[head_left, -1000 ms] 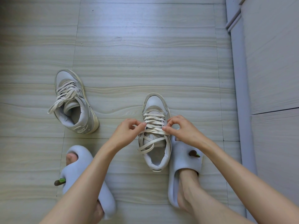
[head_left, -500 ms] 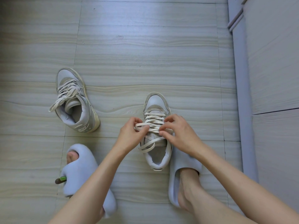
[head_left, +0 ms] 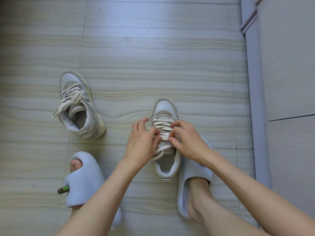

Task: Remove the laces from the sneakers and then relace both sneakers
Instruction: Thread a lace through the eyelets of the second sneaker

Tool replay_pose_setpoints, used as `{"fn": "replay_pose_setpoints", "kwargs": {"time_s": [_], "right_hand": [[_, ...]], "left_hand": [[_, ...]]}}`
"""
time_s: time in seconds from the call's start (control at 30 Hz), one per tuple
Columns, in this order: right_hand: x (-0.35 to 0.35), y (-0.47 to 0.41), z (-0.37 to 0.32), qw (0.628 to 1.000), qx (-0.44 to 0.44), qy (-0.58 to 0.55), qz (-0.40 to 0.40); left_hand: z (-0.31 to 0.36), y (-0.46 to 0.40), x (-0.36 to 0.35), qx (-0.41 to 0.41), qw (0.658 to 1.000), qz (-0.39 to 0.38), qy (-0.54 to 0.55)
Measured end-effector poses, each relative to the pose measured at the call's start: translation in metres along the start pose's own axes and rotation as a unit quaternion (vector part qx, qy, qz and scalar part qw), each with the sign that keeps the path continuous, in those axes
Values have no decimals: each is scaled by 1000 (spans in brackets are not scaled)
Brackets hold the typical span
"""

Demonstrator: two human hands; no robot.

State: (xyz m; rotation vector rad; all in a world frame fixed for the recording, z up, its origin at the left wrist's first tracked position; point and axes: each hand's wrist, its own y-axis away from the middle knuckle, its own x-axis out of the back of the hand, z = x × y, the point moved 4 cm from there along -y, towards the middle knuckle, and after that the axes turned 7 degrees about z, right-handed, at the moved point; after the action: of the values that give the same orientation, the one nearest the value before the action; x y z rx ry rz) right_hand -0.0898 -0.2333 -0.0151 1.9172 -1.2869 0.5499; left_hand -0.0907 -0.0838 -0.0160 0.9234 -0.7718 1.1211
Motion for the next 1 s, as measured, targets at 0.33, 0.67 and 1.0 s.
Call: {"fn": "replay_pose_setpoints", "kwargs": {"time_s": [0.33,0.67,1.0], "right_hand": [[21,22,37,966,-112,-231,-36],[8,3,6,999,1,-23,-31],[11,8,5,999,8,34,-30]], "left_hand": [[-34,8,21,149,947,-70,275],[-14,-2,8,135,961,-67,231],[-24,11,12,159,929,-91,323]]}}
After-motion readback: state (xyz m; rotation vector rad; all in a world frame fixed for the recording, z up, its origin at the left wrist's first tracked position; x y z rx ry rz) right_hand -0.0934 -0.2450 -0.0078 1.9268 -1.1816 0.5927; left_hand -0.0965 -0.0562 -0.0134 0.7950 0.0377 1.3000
